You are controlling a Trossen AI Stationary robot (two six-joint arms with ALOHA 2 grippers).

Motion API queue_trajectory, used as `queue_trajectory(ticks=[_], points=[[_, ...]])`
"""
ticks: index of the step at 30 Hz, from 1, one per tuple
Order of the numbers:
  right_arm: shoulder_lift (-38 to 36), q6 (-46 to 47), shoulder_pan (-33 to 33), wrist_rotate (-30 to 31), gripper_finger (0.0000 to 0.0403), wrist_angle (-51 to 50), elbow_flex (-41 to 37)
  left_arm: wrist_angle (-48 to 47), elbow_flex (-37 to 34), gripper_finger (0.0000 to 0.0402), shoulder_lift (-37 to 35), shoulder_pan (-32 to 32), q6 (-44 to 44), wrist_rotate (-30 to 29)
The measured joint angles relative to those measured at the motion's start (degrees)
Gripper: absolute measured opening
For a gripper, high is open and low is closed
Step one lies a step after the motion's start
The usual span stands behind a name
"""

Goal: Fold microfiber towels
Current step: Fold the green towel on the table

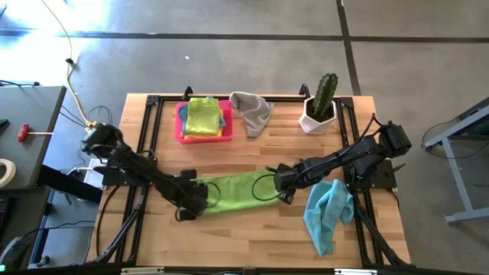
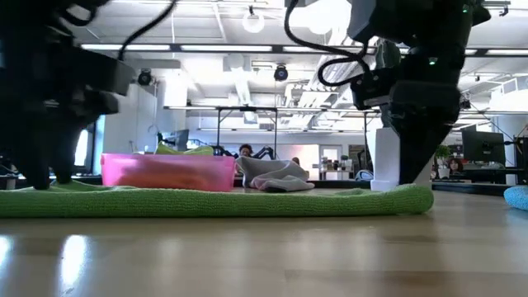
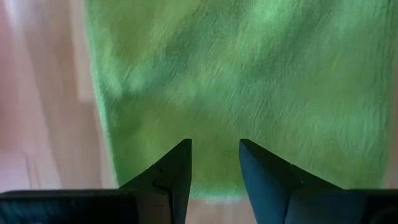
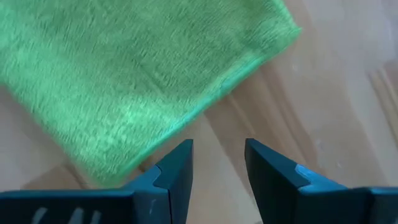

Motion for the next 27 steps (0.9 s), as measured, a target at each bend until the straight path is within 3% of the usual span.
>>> queue_trajectory(ticks=[4, 11, 17, 27], points=[[-0.2, 0.1, -1.2, -1.5, 0.0138, 1.6, 0.0, 8.7, -8.1, 0.0124, -5.5, -1.2, -3.6, 0.3], [-2.3, 4.6, -1.8, -4.1, 0.0138, 7.1, -2.4, 23.6, -17.7, 0.0124, -7.4, -4.2, -9.9, -2.0], [-5.2, 13.8, -1.8, -6.2, 0.0138, 23.0, -11.6, 29.8, -18.6, 0.0124, -7.1, -6.8, -9.4, -4.6], [-10.7, 19.3, -3.2, -6.2, 0.0145, 23.5, -16.9, 36.4, -18.7, 0.0124, -6.9, -6.6, -9.9, -1.9]])
